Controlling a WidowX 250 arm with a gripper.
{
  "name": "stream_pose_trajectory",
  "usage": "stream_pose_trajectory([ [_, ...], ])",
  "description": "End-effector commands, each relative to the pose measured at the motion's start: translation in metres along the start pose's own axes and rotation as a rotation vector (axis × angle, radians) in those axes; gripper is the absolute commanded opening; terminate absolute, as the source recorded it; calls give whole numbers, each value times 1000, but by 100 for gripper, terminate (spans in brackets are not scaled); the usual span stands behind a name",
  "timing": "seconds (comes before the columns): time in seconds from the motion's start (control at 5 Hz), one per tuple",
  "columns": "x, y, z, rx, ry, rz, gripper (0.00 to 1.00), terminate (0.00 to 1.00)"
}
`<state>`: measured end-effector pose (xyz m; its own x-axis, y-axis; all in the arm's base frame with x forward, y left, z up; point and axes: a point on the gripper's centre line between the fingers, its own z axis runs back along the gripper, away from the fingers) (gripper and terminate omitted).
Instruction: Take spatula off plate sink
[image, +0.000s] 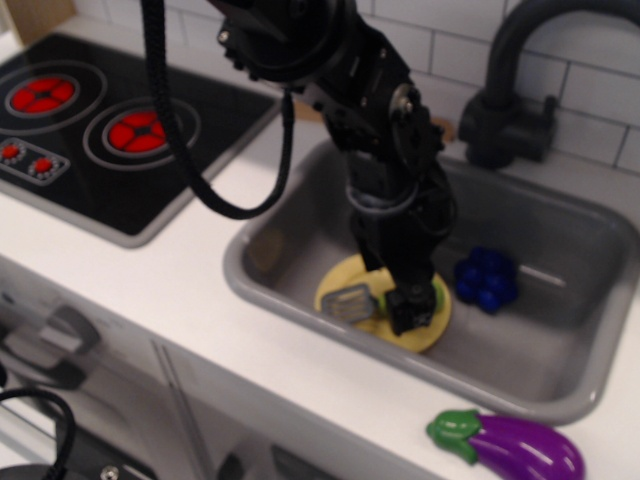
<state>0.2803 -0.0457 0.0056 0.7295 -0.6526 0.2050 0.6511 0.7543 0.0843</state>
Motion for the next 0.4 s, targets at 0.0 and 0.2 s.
stream_pose_trajectory([
  [0.0, 11, 2, -3, 4, -21, -5, 100, 0],
  [0.2, 12, 1, -6, -3, -17, -13, 100, 0],
])
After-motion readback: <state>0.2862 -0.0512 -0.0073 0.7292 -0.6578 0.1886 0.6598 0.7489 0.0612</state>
